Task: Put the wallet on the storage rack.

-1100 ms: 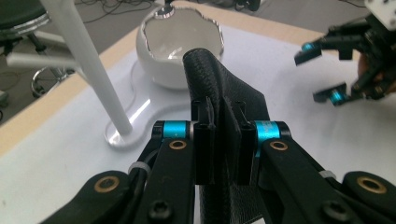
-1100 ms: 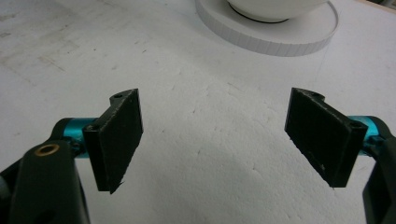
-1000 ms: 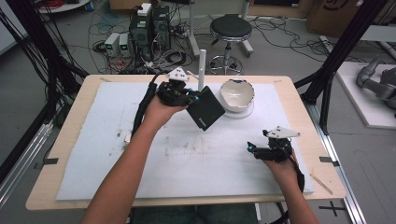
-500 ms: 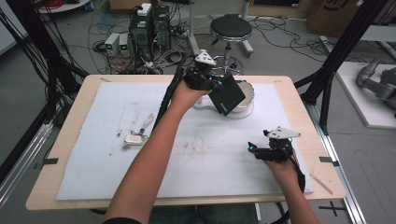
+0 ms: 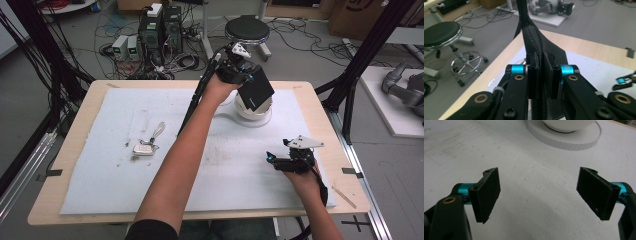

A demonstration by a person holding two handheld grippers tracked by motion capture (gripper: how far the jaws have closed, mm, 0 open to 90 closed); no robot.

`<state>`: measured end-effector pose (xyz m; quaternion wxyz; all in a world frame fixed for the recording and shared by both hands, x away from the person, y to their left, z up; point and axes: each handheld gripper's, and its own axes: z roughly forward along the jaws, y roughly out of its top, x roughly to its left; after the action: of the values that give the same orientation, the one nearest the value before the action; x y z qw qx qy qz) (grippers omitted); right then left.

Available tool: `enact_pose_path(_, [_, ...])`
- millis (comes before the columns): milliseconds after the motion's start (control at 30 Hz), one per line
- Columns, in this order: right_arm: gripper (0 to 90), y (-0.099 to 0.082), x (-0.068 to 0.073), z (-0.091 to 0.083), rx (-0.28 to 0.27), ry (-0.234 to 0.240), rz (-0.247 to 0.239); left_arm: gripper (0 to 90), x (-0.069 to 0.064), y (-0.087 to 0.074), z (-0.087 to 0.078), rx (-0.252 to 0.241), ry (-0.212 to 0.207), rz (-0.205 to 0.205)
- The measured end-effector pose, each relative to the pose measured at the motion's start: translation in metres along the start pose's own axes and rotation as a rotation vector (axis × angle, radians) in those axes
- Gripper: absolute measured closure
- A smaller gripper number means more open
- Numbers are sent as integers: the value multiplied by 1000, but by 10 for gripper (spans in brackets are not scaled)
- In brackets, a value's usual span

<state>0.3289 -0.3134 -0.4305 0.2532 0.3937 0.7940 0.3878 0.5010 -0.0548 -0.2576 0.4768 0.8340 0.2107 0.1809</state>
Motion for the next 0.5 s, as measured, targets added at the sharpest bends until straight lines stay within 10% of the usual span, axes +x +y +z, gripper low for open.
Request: enact_pose_path(500, [194,-3,-3,-3,-7,-8,11,824,10,-10,34,41,39,-8])
